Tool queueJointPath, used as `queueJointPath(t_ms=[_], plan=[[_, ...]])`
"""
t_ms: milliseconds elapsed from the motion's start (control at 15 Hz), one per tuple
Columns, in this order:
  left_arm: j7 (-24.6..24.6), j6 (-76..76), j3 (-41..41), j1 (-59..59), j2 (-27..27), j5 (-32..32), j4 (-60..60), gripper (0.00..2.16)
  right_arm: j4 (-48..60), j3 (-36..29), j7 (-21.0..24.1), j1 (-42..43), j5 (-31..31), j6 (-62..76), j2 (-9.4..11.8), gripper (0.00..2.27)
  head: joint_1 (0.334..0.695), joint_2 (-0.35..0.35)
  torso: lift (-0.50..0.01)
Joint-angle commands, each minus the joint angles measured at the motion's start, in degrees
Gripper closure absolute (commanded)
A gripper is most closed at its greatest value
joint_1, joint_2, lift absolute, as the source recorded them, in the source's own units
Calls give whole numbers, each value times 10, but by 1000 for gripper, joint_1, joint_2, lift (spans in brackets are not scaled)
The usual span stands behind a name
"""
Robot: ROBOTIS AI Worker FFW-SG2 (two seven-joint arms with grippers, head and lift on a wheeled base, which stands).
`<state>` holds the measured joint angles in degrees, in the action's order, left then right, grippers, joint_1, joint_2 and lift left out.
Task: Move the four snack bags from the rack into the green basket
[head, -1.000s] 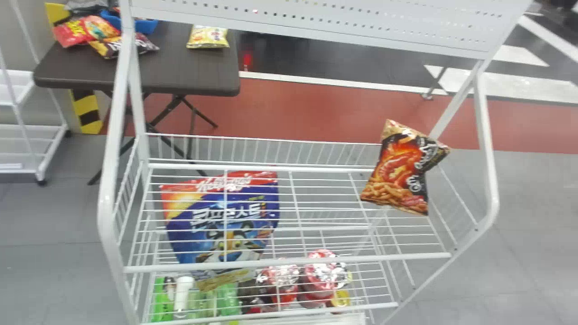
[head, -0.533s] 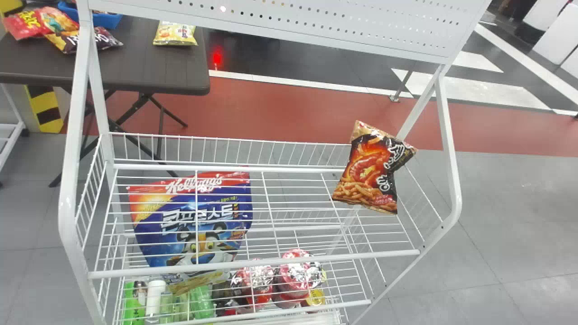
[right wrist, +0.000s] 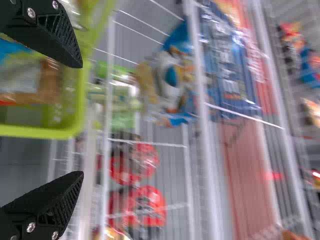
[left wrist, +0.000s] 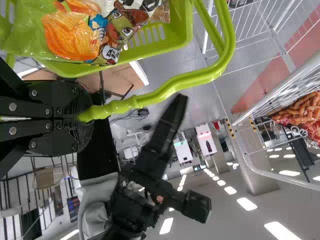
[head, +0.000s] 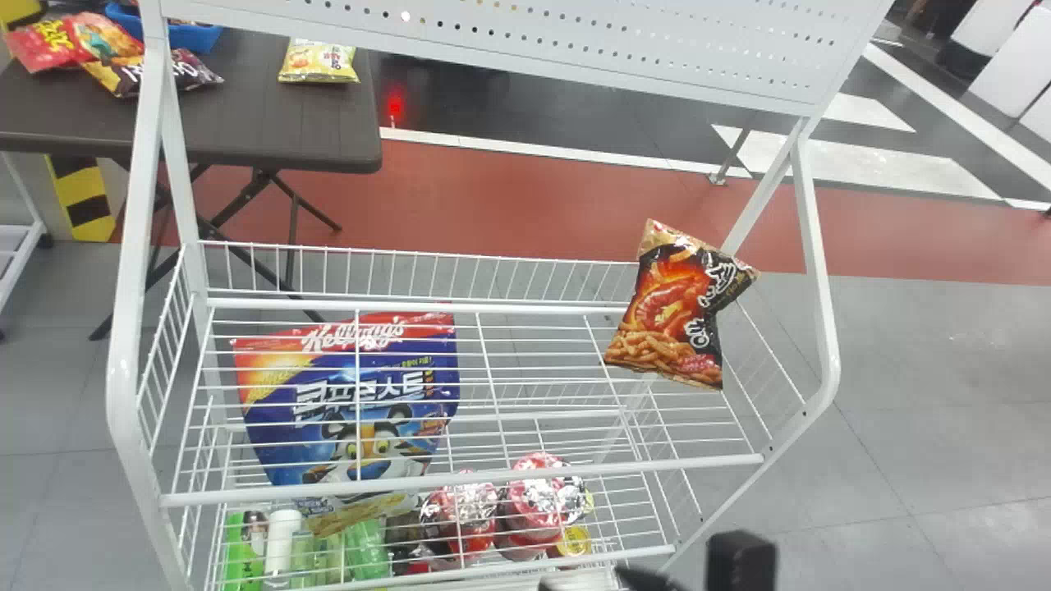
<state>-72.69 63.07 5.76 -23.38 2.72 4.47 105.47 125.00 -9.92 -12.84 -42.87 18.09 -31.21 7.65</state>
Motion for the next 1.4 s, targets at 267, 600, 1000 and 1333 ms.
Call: queueJointPath(t_ms=[267,600,1000,1333], plan=[[2,0,5,0,0,-1,-1,2054,-31,-51,90,132,-28,163,-30,36,695,-350,0],[-2,0,3,0,3,-1,-1,2054,-134,-39,215,308,-121,80,-40,36,695,-350,0],[-4,2,-5,3,5,-1,0,2054,-287,-80,201,437,-162,70,-27,36,695,-350,0],[-3,2,-4,4,5,-2,0,2051,-368,-102,135,490,-162,66,-2,967,695,-350,0]])
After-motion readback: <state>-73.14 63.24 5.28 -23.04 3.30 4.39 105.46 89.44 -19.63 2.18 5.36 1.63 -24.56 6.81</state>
